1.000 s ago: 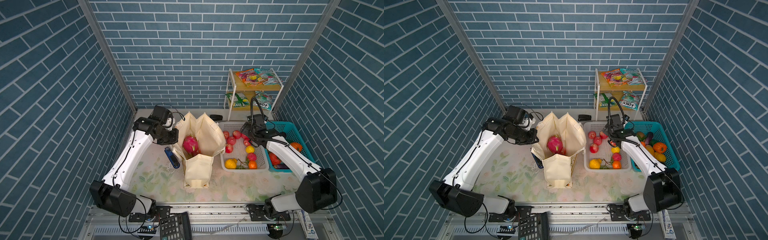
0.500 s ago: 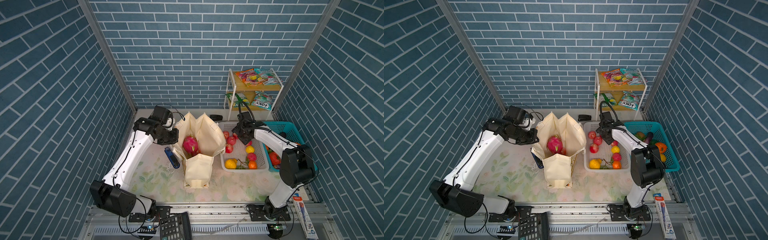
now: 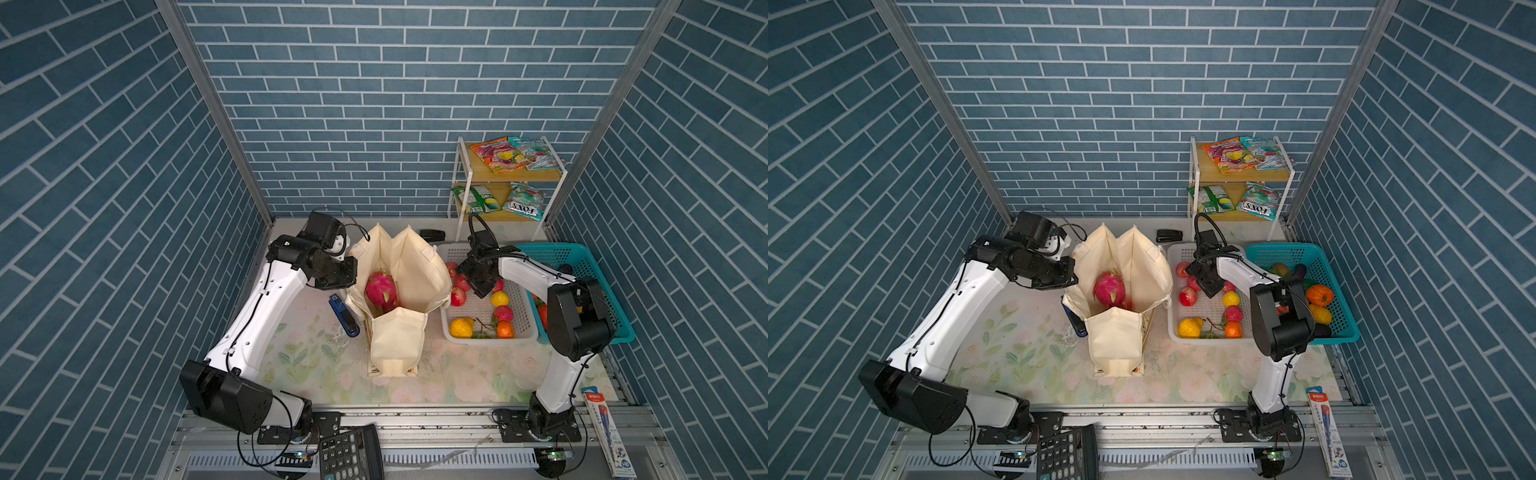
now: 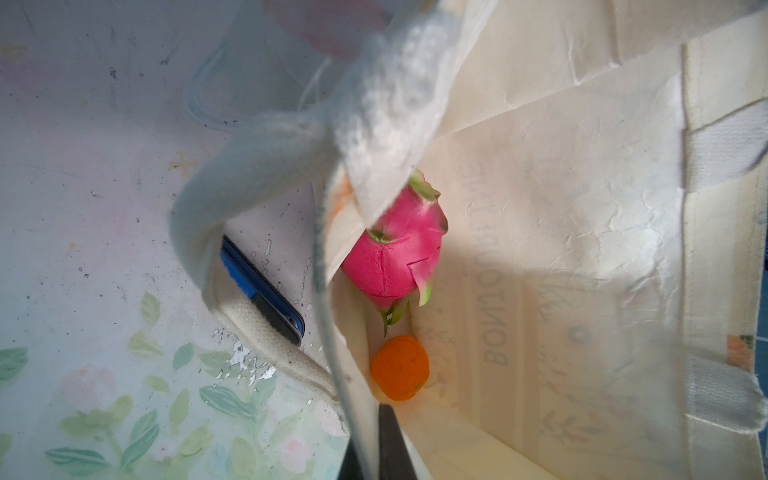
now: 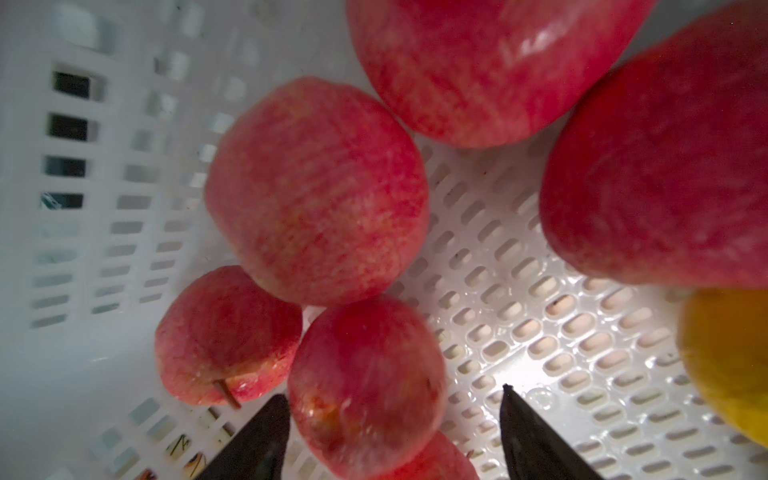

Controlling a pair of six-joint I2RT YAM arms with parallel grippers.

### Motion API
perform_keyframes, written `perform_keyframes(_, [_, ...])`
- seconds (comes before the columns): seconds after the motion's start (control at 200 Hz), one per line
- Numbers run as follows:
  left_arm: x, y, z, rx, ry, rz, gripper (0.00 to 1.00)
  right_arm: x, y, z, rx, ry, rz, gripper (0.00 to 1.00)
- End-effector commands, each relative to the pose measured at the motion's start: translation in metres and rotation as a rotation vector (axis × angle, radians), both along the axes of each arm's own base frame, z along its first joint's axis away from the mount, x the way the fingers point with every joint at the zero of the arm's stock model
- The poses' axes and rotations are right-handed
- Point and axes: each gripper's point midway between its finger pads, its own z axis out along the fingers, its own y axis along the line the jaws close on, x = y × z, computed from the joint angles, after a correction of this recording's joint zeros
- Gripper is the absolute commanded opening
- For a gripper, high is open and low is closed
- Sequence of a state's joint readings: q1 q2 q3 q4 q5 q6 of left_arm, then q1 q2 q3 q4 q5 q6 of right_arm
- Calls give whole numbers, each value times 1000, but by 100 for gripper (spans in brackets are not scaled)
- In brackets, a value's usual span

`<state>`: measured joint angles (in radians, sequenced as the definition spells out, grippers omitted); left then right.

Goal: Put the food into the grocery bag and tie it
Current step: 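Lower the right gripper onto a red apple in the white basket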

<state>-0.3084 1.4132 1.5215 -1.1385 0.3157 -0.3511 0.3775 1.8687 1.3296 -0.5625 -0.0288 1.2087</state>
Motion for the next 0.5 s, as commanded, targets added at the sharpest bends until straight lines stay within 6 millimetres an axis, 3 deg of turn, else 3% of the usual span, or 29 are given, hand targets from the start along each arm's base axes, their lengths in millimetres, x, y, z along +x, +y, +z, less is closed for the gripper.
perform_keyframes(0.0, [-1,-5,-1,0,9,-15,4,-3,2,-12,15,40,-28,80])
perform_keyframes(0.185, [1,-4,0,6,11,-15,4,5,7,-15,19,32,1,80])
perform_keyframes(0.495, [0,-3,3,11,8,-14,4,-5,-3,-23,-33,64,3,73])
